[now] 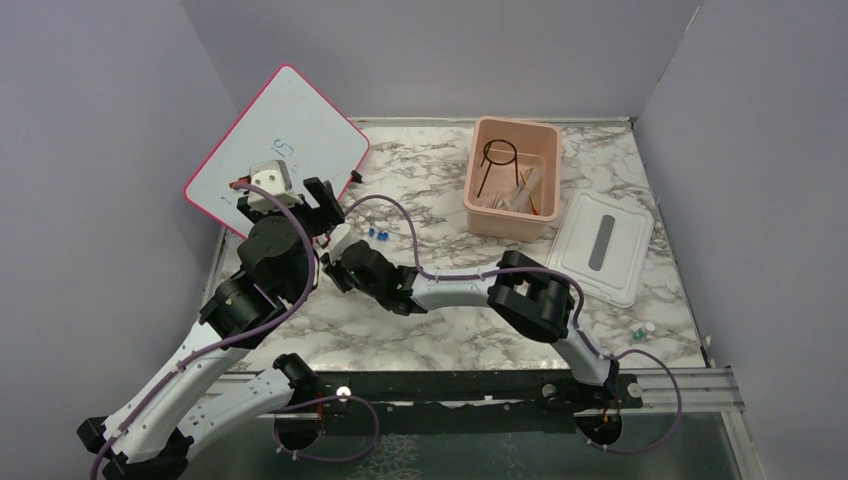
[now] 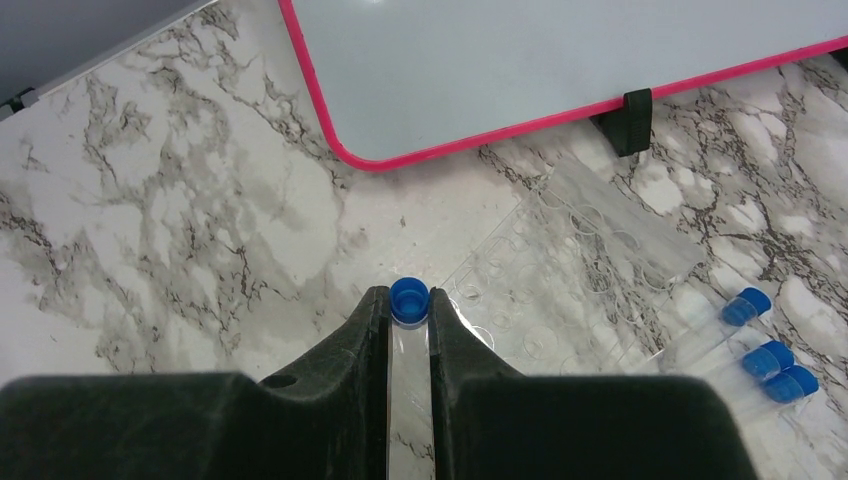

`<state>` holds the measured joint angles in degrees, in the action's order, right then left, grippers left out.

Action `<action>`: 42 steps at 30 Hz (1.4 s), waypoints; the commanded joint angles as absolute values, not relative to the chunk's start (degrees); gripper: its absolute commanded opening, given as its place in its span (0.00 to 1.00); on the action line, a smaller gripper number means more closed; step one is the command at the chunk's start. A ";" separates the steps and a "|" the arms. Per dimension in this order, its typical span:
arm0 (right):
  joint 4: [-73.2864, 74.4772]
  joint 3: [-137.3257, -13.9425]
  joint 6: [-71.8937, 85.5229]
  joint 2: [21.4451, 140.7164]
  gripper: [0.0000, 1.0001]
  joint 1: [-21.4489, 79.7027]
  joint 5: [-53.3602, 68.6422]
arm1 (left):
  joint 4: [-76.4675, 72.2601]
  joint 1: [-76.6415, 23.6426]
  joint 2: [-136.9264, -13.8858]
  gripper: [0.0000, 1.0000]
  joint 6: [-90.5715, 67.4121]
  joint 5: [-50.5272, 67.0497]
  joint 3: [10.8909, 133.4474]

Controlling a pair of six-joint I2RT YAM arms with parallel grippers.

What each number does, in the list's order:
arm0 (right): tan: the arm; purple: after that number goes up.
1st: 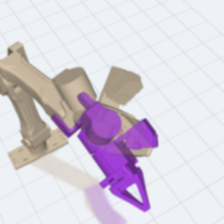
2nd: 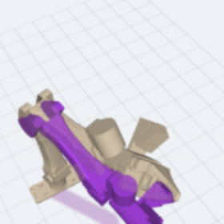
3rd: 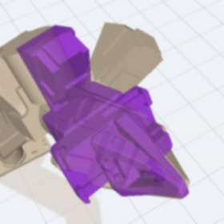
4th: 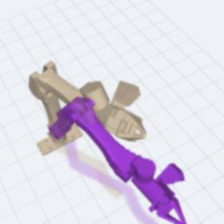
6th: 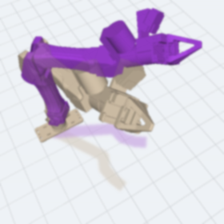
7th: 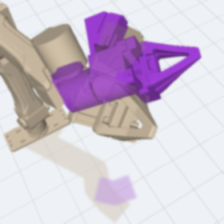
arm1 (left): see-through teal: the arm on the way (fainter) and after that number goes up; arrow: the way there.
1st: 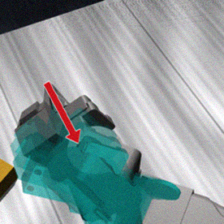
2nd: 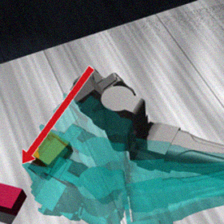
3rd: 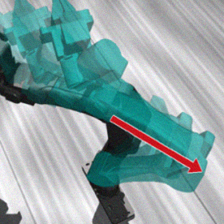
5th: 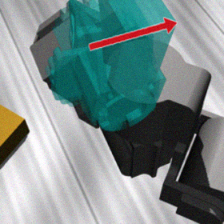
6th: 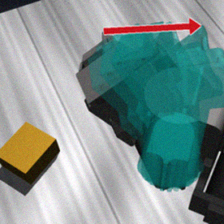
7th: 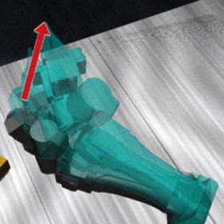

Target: Organize the chemistry lab equipment

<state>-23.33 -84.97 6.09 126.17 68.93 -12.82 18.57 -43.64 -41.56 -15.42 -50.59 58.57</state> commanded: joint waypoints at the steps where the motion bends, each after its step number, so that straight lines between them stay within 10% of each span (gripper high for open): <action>1: -16.01 -88.13 8.89 128.85 0.15 69.35 -12.53 | 18.37 -43.86 -41.27 0.78 -15.48 -49.92 57.92; 22: -20.61 -83.65 12.82 129.24 0.17 68.82 -12.75 | 18.53 -43.86 -41.70 0.78 -15.57 -49.92 58.01; 34: -20.49 -81.35 12.92 121.11 0.55 68.82 -9.33 | 18.76 -43.86 -42.50 0.79 -15.36 -50.10 59.04; 42: -19.19 -73.75 18.59 112.40 0.59 66.79 -10.25 | 19.56 -43.85 -42.79 0.81 -15.54 -48.48 60.29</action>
